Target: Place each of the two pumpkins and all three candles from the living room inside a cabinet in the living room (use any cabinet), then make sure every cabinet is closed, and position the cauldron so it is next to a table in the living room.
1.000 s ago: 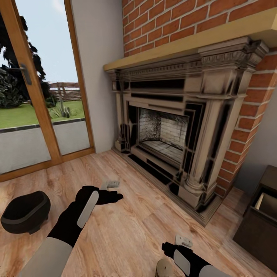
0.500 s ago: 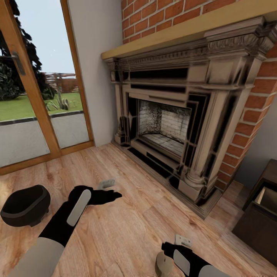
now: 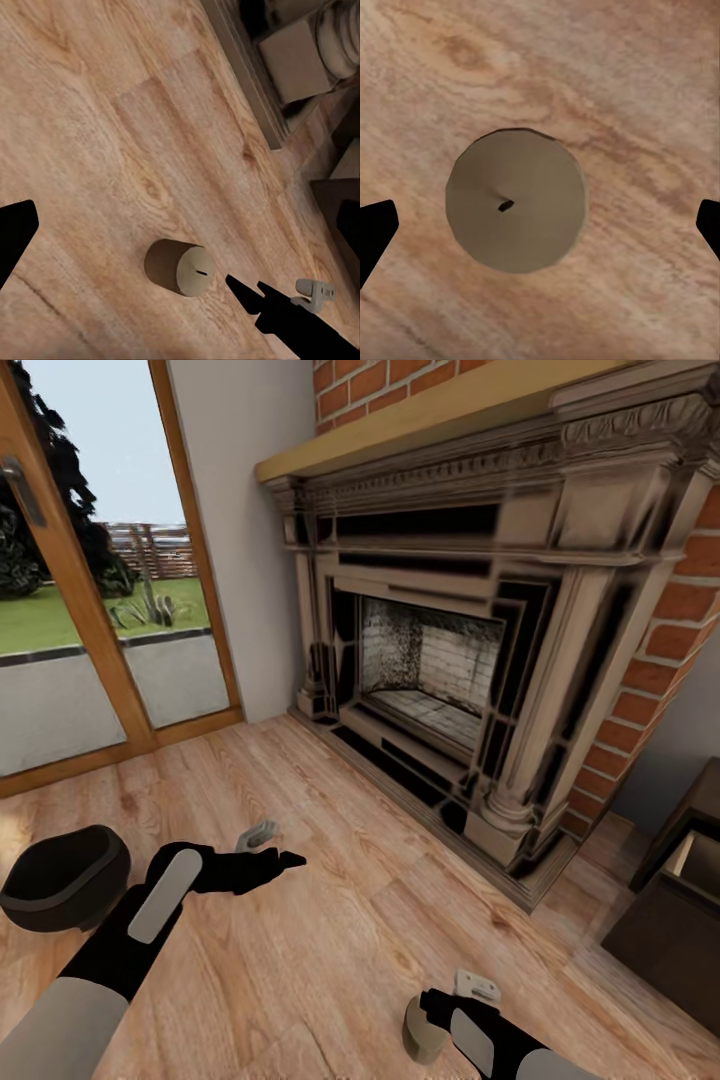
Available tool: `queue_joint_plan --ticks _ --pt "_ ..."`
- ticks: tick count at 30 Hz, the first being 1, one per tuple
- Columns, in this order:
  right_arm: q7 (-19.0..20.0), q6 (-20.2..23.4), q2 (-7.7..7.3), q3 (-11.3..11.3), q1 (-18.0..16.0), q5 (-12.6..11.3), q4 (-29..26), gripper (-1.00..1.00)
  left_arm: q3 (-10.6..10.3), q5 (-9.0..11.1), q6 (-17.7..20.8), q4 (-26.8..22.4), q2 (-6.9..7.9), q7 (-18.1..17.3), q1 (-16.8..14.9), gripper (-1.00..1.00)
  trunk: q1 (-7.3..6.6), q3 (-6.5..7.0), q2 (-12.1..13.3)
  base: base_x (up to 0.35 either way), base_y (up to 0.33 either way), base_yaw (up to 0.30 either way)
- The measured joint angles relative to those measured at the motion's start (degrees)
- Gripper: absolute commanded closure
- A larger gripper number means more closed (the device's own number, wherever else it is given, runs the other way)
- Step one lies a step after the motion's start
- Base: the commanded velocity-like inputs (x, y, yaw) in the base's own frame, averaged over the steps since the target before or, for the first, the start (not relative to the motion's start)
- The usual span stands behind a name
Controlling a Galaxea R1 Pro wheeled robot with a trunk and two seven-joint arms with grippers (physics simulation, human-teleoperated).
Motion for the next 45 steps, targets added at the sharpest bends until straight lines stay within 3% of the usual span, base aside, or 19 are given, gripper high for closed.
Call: queue_joint_plan --ticks 12,16,22,34,45 --pt "0.4 -1.8 -0.17 0.3 0.0 -0.1 -0.3 -1.0 0.2 -0.3 -0.3 0.6 -0.22 0.4 0.0 -1.0 0.05 -0.45 0.0 0.0 0.0 0.0" --pt "0.6 -1.4 0.13 0.3 -1.3 0.3 -1.6 -1.0 0.8 1.0 0.9 -0.7 -0.44 0.3 1.3 -1.0 0.05 -0.45 0.0 0.0 0.0 0.0" --pt "0.6 -1.3 0.12 0.5 -0.9 0.8 -1.6 -1.0 -0.4 -0.4 0.0 -0.7 -1.24 0.0 3.2 -1.0 0.05 -0.45 0.0 0.0 0.0 0.0" --pt "0.5 -1.4 -0.3 0.5 -0.8 0.9 -1.8 -1.0 -0.6 -0.6 -2.8 2.4 -1.33 -0.1 7.1 -1.0 0.05 -0.45 0.0 0.0 0.0 0.0" --pt "0.7 0.3 -0.41 0.7 -0.8 0.8 -3.4 -1.0 -0.6 -0.7 -2.8 1.6 -0.95 0.0 7.1 -1.0 0.05 -0.45 0.0 0.0 0.0 0.0"
